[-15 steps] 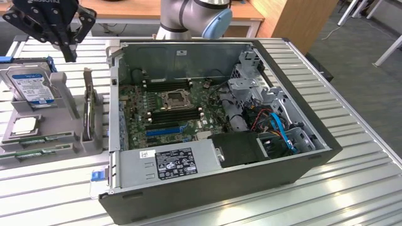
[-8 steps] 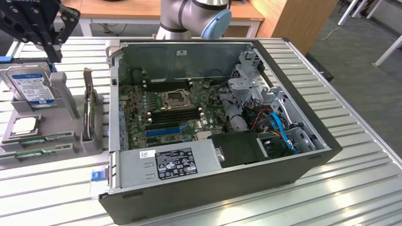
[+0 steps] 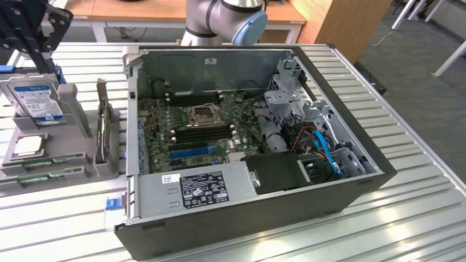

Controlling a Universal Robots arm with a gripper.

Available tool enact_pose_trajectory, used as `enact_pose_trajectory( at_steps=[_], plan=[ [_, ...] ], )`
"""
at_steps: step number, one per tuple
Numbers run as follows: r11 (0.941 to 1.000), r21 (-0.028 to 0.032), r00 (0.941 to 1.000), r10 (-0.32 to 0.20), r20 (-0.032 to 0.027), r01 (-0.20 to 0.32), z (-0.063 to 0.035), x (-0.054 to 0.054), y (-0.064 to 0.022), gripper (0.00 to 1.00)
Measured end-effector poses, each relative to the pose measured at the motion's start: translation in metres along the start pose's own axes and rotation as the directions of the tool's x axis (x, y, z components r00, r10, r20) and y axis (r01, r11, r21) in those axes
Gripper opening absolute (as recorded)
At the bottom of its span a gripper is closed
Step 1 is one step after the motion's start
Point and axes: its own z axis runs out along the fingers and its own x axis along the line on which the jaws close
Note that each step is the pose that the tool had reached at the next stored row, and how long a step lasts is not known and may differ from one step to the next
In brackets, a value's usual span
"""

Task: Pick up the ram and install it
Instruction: 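Reach for the ram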

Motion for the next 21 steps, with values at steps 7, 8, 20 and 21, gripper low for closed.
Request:
enact_pose_trajectory(
  at_steps=[7,8,20,21],
  plan=[
    [1.0,0.0,1.0,0.0,0.0,0.0,-0.0002,0.02,-0.0015,0.1],
    [1.0,0.0,1.0,0.0,0.0,0.0,-0.0002,0.023,-0.0017,0.1],
    [1.0,-0.0001,1.0,0.0,0.0001,0.0,-0.0004,0.053,-0.004,0.1],
    [1.0,0.0,1.0,0.0,0.0,0.0,-0.0005,0.056,-0.0042,0.1]
  ],
)
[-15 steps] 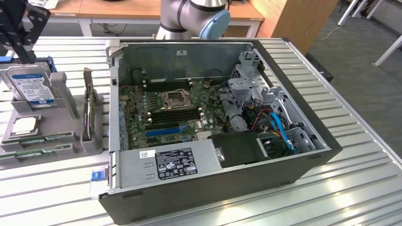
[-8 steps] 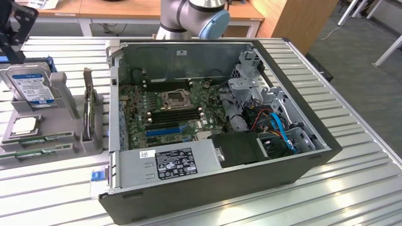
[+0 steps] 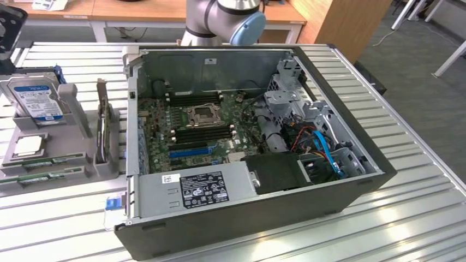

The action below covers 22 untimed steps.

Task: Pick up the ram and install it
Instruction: 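Reach for the ram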

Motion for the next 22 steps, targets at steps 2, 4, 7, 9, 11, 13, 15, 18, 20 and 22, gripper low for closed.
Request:
enact_pose_trajectory(
  at_steps=[2,4,7,9,11,13,15,18,20,22],
  plan=[
    [1.0,0.0,1.0,0.0,0.0,0.0,0.0,0.004,-0.0004,0.1],
    [1.0,0.0,1.0,0.0,0.0001,0.0,0.0,0.009,-0.0007,0.1],
    [1.0,0.0,1.0,0.0,0.0,0.0,0.0,0.012,-0.0009,0.1],
    [1.0,0.0,1.0,0.0,0.0,0.0,0.0,0.012,-0.0009,0.1],
    [1.0,0.0,1.0,0.0,0.0,0.0,0.0,0.012,-0.0009,0.1],
    [1.0,0.0,1.0,0.0,0.0,0.0,-0.0001,0.012,-0.001,0.1],
    [1.0,-0.0001,1.0,0.0,0.0,0.0,0.0,0.012,-0.0022,0.1],
    [1.0,-0.0001,1.0,0.0,0.0,0.0,-0.0002,0.011,-0.0055,0.1],
    [1.0,0.0,1.0,0.0,0.0,0.0,-0.0004,0.011,-0.0086,0.1],
    [1.0,0.0,1.0,0.0,-0.0001,0.0,-0.0005,0.011,-0.0113,0.1]
  ],
)
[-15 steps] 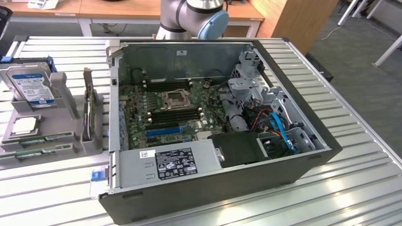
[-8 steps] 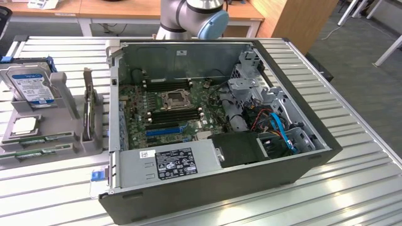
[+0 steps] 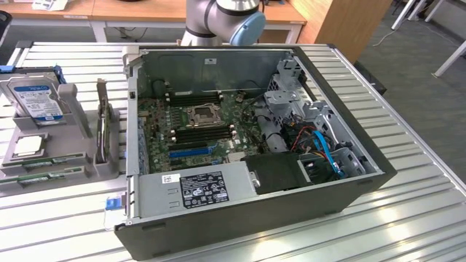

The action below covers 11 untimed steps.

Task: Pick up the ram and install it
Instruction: 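Reach for the ram, then pick up the ram and move it above insertion slot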

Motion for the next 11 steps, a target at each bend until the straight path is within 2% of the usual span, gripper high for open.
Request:
enact_pose_trajectory(
  at_steps=[11],
  plan=[
    [1.0,0.0,1.0,0.0,0.0001,0.0,0.0,-0.0001,-0.0008,0.1]
  ],
)
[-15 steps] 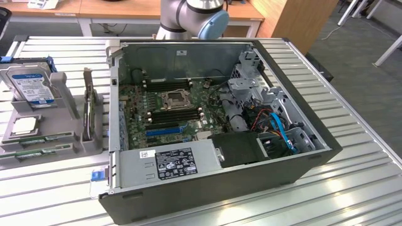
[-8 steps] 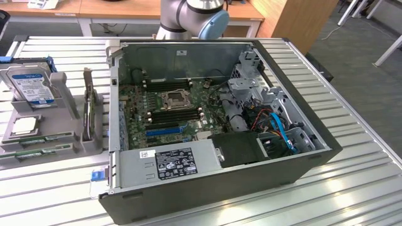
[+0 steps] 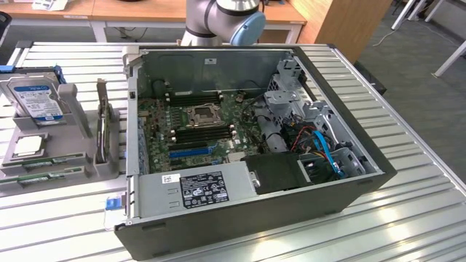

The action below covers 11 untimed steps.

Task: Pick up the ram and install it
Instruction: 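Pick up the ram and move it above insertion slot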

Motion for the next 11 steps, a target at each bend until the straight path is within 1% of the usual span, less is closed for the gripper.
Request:
enact_pose_trajectory(
  at_steps=[6,11],
  plan=[
    [1.0,-0.0001,1.0,-0.007,-0.0003,0.007,0.0,0.0001,0.0,0.1],
    [0.9993,-0.0009,0.9993,-0.037,-0.0016,0.037,0.0,0.0,0.0,0.1]
  ],
)
